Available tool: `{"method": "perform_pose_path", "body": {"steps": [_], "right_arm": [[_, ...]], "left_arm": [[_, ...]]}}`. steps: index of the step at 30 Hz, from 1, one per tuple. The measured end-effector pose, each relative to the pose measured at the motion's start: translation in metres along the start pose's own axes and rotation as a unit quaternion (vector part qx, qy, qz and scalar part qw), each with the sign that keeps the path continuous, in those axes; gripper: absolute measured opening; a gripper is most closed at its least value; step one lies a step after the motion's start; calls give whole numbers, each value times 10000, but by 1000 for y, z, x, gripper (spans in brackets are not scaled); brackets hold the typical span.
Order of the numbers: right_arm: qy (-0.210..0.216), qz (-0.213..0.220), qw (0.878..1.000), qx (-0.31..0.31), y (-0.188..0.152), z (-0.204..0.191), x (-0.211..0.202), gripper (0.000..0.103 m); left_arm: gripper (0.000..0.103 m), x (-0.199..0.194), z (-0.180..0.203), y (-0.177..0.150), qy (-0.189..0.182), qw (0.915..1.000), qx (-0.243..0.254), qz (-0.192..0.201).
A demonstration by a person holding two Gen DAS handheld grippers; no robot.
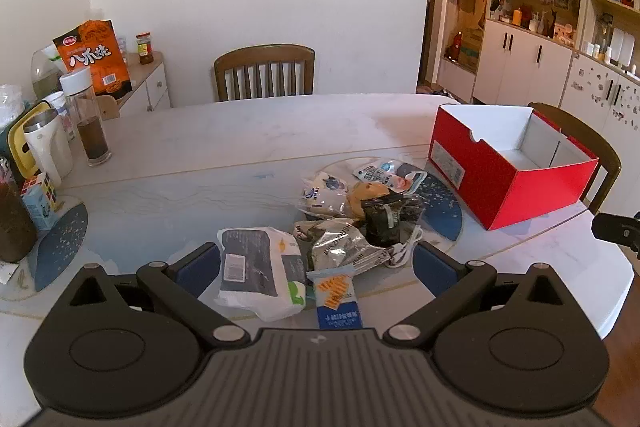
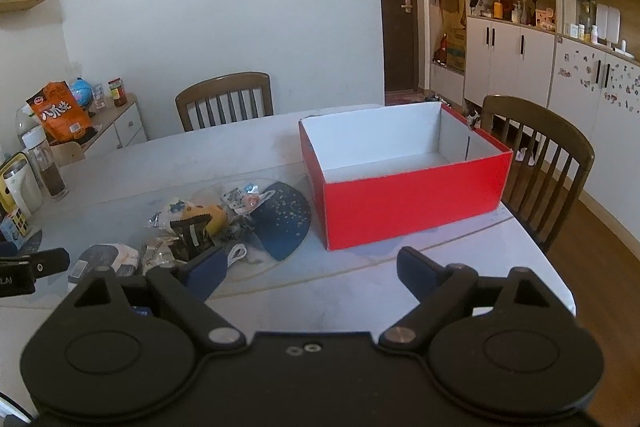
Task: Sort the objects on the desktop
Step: 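Reach both grippers toward the snack pile on the table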
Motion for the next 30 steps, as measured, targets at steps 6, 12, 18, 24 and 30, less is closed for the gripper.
{"method": "perform_pose_path", "body": {"steps": [6, 12, 18, 24, 30], "right_arm": [[38, -25, 10000, 11, 3, -9, 11, 93], [98, -112, 9999, 58, 5, -23, 25, 93], [142, -162, 9998, -24, 9, -38, 38, 89], [120, -248, 9996, -66, 10, -54, 53, 88], [216, -397, 9987, -254, 6, -78, 67, 87]], "left_arm": [[103, 15, -12, 3, -45, 10000, -21, -84], [103, 28, -25, 4, -82, 9998, -52, -177], [103, 45, -36, 4, -173, 9994, -13, -296], [103, 66, -45, 2, -314, 9985, 125, -432], [103, 87, -57, -3, -425, 9971, 148, -615]]}}
Point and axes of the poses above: each gripper's, at about its wrist camera, not at the fingertips, and x roughly the way its jaws point, z to its right, y to its top, the point moved 5 cm from there along x, roughly the way its jaws point, and after that the axes turned 1 degree about -z, right-handed, at the moved point
